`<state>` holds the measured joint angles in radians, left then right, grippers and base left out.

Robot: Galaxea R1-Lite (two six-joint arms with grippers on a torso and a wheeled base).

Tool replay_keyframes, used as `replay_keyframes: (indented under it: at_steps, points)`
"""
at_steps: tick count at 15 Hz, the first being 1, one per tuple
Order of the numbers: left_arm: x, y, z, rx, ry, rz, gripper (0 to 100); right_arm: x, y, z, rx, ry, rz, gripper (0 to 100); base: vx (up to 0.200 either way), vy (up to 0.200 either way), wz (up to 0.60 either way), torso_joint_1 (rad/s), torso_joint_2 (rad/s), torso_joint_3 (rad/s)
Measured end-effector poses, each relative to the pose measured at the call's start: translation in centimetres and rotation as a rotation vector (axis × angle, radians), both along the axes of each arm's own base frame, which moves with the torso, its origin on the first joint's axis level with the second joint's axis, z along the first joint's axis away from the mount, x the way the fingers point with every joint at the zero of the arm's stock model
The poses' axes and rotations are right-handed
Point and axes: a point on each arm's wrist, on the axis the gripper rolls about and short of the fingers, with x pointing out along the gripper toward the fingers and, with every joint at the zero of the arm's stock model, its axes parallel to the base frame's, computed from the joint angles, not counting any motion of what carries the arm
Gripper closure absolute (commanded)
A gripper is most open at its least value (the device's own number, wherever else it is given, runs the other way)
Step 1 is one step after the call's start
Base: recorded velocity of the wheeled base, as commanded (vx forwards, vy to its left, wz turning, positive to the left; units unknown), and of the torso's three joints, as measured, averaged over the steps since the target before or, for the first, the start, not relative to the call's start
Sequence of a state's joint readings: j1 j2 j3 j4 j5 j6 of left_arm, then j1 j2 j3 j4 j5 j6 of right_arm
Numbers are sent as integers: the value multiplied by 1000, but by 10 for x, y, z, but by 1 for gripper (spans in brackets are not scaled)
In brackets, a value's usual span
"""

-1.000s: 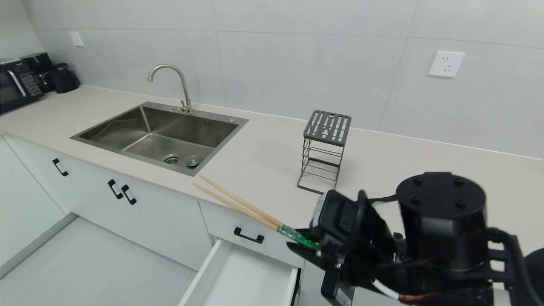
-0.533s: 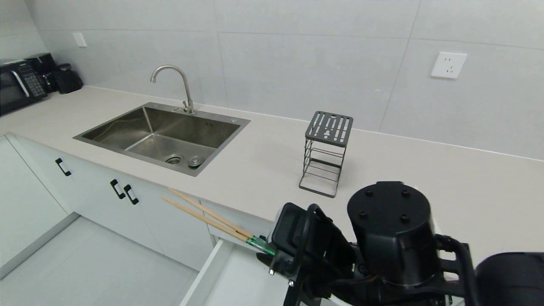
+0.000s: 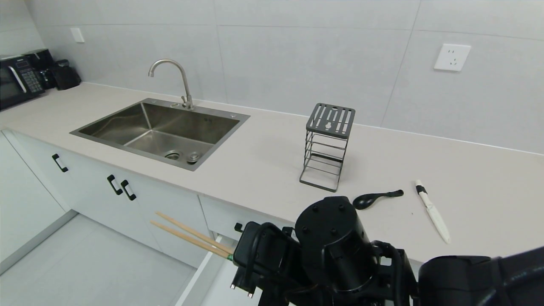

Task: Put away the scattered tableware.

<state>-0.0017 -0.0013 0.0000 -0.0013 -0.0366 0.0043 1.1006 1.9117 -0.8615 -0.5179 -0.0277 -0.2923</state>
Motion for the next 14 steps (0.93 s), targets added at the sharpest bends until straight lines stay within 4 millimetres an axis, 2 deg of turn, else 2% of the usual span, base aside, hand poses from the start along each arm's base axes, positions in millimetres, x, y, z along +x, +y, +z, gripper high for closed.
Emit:
replay_keyframes:
  at_steps: [4,8,14]
  points:
    - [0,0,0,0,0,1,0,-7,8,-3,-11,-6,4,100,0,0,0,-174,336,170]
    - [0,0,0,0,0,0,0,-14,8,-9,-106,30,-203,100,0,0,0,-183,359,182]
    - [0,0,0,0,0,0,0,-23,7,-10,-113,37,-199,100,0,0,0,-142,281,138]
